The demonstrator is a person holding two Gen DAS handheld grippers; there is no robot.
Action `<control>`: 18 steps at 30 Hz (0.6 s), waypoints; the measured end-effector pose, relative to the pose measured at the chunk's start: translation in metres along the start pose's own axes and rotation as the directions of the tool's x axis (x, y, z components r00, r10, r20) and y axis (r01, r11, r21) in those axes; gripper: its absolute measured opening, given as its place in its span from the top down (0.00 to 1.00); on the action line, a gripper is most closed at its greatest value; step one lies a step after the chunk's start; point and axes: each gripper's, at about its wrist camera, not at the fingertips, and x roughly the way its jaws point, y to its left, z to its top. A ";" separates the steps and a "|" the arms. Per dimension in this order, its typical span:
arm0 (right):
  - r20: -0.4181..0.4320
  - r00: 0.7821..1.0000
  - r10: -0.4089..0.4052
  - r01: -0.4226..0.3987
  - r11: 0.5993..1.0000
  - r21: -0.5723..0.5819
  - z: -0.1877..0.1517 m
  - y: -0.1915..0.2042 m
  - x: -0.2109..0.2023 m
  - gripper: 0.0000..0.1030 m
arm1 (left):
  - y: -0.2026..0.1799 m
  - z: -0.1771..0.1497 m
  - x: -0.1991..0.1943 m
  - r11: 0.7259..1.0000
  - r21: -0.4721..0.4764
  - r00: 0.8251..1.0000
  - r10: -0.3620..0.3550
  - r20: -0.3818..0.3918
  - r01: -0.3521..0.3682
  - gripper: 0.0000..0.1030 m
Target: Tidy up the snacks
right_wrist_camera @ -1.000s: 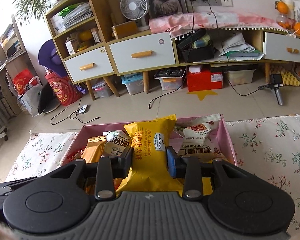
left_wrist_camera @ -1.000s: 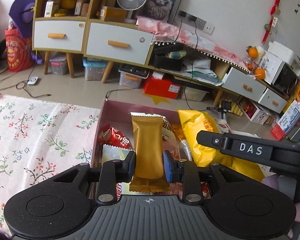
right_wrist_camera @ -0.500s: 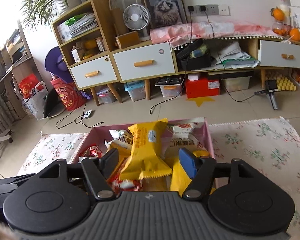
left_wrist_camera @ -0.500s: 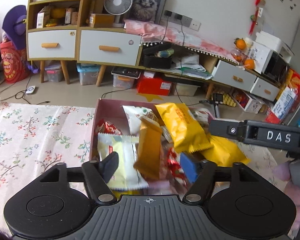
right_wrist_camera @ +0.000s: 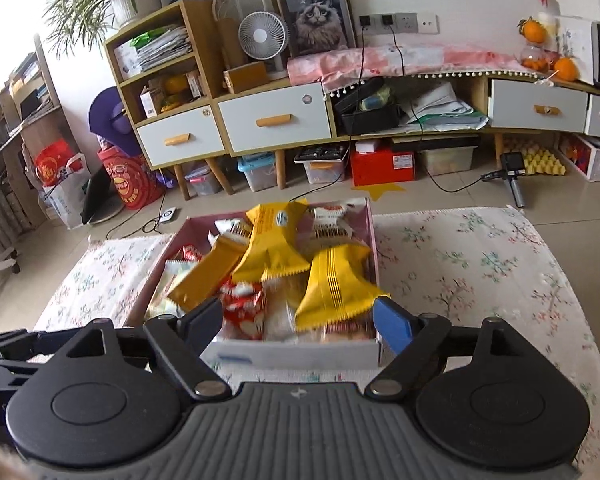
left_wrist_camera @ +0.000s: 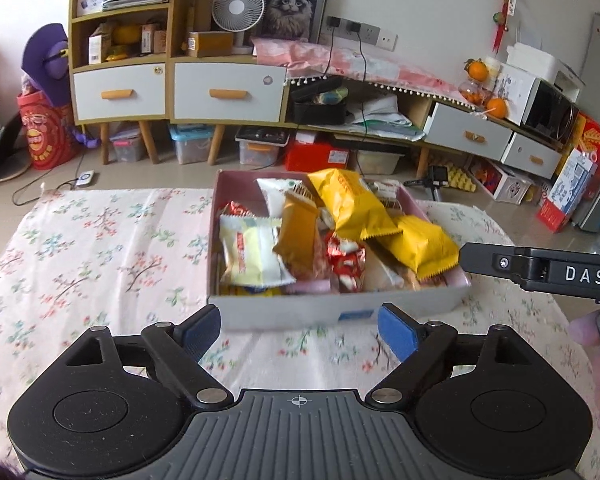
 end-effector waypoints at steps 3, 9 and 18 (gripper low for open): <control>-0.005 1.000 -0.005 0.005 1.000 -0.006 -0.005 0.001 -0.007 0.20 | -0.002 -0.008 -0.010 1.000 0.001 1.000 0.014 -0.003 -0.014 0.11; -0.021 0.999 -0.025 0.025 1.000 -0.013 -0.015 0.006 -0.017 0.15 | -0.007 -0.020 -0.027 0.998 0.012 0.998 0.064 -0.017 -0.064 0.08; -0.073 0.989 -0.127 0.124 0.991 -0.040 -0.037 0.014 -0.030 0.05 | -0.008 -0.039 -0.050 0.990 -0.032 0.989 0.138 -0.049 -0.139 0.02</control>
